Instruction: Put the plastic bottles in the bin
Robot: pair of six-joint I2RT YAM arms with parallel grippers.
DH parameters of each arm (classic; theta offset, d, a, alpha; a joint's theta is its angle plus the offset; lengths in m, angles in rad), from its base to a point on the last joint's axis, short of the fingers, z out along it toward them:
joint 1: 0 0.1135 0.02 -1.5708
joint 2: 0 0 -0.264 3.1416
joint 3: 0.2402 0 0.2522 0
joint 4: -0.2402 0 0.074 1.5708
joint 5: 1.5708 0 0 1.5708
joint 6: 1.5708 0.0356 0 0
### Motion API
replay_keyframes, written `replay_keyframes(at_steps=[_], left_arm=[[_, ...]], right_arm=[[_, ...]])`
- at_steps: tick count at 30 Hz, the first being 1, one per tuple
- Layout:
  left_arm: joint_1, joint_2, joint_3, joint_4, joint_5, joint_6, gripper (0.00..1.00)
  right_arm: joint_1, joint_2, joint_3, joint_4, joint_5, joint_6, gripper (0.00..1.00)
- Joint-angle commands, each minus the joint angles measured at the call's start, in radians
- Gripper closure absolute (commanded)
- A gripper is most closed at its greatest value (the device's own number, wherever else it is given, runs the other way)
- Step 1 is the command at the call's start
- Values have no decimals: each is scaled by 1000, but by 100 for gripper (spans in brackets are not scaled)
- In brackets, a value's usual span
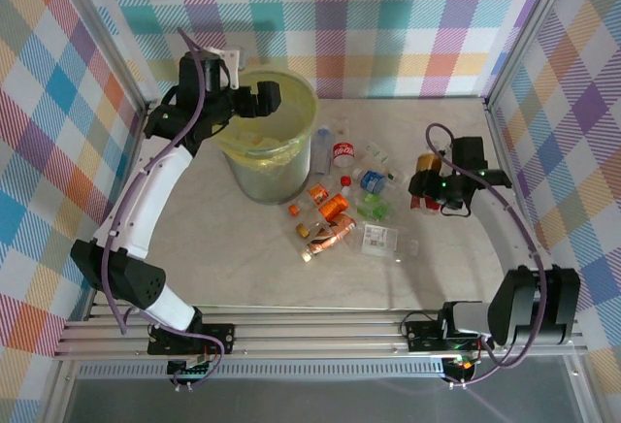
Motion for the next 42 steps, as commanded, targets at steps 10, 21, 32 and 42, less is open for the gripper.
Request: replay_keyframes(at_steps=[10,21,32,42], left_arm=[[-129,-108,-112,129,157,-151,0],[-268,-86,-125,226,249,-191,0],[-311,17,-64,233,226,-212,0],[-321,54,-42,251,242,-231,15]], right_arm=[[252,-67,154,330,-300,12,42],[382,45,255,481,-336,27,41],[454,80,294,519,-326,12,40],[476,85,301,522,-316,-4,39]])
